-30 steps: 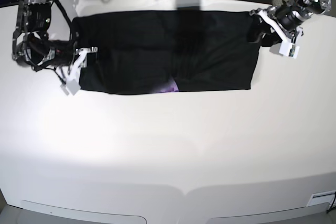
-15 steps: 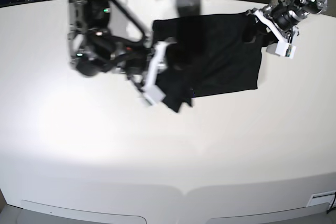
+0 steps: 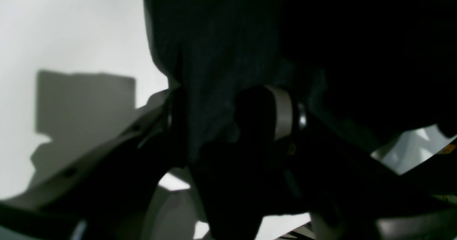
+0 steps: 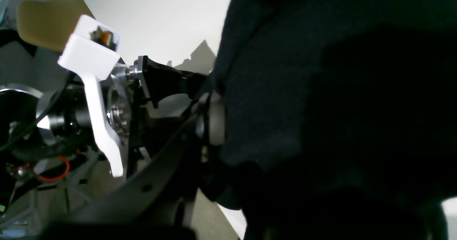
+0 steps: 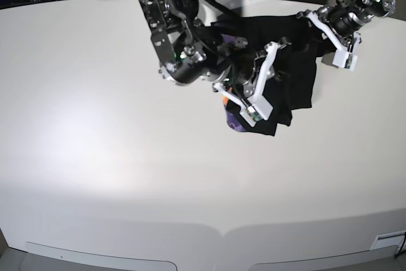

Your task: Fold the T-shirt properly

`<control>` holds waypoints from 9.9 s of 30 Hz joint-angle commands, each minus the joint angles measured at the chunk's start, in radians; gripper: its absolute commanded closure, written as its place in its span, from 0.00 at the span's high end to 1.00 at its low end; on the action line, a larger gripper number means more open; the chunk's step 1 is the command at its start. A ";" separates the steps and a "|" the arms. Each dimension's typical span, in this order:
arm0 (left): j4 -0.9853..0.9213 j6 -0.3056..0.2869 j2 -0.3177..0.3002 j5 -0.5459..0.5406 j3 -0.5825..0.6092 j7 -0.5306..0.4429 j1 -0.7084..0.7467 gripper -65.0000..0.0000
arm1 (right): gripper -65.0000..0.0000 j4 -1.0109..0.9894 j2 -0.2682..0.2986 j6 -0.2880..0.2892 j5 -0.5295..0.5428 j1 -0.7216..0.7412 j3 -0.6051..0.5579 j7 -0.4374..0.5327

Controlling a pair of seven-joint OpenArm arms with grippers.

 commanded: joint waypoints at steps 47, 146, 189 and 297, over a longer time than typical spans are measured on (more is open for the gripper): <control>0.218 -0.056 -0.201 -0.487 -0.348 0.153 0.051 0.26 | 0.39 -0.024 -0.013 0.195 0.007 0.281 0.166 0.026; 0.204 0.029 -0.207 -0.015 0.348 0.290 -0.307 0.00 | 0.29 -0.027 0.172 0.191 0.109 0.212 0.422 -0.066; 0.318 0.641 -0.214 0.426 -0.170 0.219 0.187 0.43 | 0.29 -0.027 0.171 0.193 0.106 0.208 0.280 -0.076; 0.056 0.068 0.016 0.032 -0.359 -0.243 0.549 0.00 | 0.00 0.192 0.072 0.265 -0.041 -0.930 1.143 0.215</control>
